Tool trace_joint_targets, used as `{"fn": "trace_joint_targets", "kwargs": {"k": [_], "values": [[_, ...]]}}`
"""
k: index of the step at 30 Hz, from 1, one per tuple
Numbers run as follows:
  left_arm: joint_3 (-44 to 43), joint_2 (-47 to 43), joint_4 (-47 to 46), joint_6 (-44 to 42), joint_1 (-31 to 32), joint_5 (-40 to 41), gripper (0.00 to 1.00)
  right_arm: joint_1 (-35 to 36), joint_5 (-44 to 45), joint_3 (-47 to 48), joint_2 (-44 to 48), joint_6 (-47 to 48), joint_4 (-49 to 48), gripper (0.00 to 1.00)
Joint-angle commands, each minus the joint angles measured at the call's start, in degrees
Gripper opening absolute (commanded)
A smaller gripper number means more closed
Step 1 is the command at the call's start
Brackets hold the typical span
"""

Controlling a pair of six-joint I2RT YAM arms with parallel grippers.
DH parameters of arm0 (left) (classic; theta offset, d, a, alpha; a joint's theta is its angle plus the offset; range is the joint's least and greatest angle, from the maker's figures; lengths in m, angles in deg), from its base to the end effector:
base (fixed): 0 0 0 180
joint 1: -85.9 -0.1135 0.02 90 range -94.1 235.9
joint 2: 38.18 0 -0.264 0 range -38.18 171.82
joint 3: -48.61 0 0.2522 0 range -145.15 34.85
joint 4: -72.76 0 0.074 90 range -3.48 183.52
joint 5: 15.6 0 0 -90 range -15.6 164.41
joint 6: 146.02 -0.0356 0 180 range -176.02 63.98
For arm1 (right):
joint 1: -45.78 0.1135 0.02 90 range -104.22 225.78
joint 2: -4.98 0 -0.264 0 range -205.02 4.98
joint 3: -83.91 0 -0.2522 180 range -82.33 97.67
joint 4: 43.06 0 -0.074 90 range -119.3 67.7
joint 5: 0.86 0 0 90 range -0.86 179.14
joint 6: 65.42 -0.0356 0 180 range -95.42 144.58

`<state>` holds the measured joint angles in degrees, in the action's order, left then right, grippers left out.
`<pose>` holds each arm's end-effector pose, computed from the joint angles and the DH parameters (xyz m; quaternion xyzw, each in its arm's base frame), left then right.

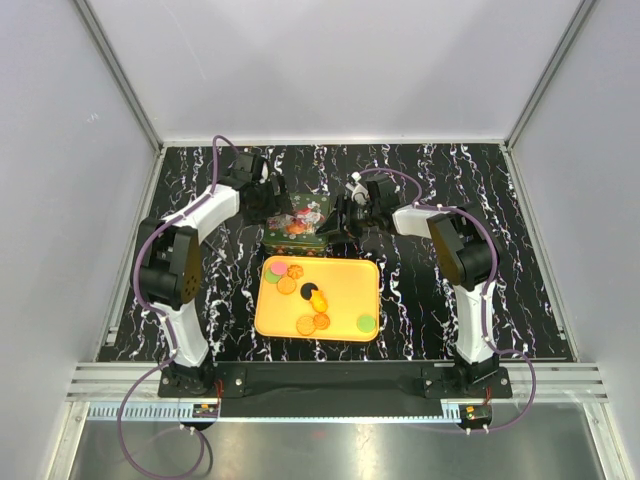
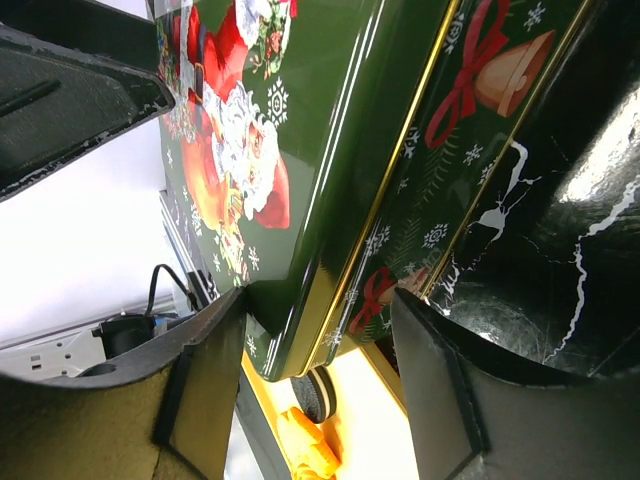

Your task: Pack the cookies

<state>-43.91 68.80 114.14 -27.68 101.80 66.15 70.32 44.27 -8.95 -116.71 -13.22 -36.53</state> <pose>0.3858 -0.1152 0.2126 -0.0823 0.9501 -0.1740 0.2455 0.3909 0.2061 0.1299 -0.0598 0.8540 0.4953 0.1477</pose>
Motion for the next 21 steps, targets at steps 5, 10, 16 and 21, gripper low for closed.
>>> {"fn": "trace_joint_targets", "kwargs": {"k": [5, 10, 16, 21], "values": [[-1.13, -3.71, 0.42, -0.21, 0.8, -1.59, 0.94, -0.01, 1.71, 0.36, -0.3, 0.36, -2.97, 0.56], [0.01, -3.18, -0.11, 0.05, 2.11, -0.8, 0.94, -0.01, 2.06, -0.96, -0.74, -0.17, -4.73, 0.36], [0.1, -2.57, -0.28, 0.84, 3.78, 0.87, 0.94, 1.39, 6.87, -0.62, -1.8, 3.34, -1.57, 0.14], [0.45, -2.3, 0.07, 1.19, 4.31, 2.1, 0.94, 1.74, 8.91, -0.61, -2.24, 4.67, 1.16, 0.01]]}}
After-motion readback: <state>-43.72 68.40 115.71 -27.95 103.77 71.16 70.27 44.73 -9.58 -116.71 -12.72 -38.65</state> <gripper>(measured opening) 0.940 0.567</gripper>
